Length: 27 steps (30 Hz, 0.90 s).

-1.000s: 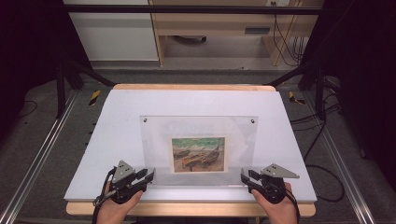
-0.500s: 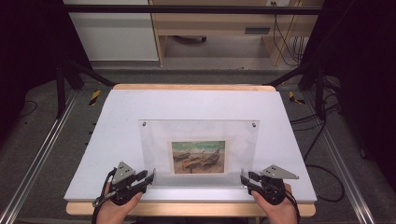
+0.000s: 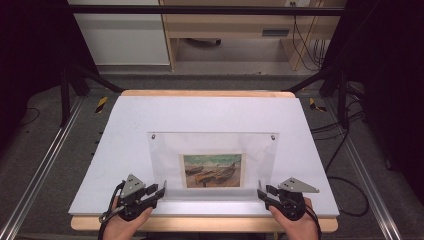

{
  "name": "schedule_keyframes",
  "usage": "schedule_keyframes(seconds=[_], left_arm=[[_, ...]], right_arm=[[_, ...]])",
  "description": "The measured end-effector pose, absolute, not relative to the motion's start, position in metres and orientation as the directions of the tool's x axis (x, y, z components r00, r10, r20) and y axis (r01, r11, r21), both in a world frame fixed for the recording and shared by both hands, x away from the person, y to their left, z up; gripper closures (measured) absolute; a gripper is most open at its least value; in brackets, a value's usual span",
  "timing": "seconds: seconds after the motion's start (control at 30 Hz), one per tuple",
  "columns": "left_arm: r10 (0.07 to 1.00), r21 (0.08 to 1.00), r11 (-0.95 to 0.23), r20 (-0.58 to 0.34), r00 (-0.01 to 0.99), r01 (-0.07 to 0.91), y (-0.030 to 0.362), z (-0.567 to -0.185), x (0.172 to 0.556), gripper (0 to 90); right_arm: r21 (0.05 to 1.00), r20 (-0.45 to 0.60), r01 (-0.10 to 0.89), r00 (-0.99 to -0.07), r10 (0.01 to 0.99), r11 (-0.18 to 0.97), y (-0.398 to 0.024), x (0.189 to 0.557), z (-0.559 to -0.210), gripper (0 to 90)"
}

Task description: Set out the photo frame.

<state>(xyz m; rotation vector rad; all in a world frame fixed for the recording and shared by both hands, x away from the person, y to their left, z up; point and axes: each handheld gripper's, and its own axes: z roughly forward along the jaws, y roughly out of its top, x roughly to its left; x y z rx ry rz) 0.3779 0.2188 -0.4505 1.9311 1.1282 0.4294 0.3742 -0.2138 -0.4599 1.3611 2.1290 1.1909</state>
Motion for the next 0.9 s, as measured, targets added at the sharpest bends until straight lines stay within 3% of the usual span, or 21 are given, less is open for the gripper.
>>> schedule_keyframes(seconds=[0.9], left_arm=[[0.824, 0.784, -0.281, -0.099, 0.557, 0.554, 0.2171, -0.4521, 0.3771, 62.7]], right_arm=[[0.786, 0.136, 0.582, -0.490, 0.861, 0.208, -0.2126, 0.3726, -0.4618, 57.8]])
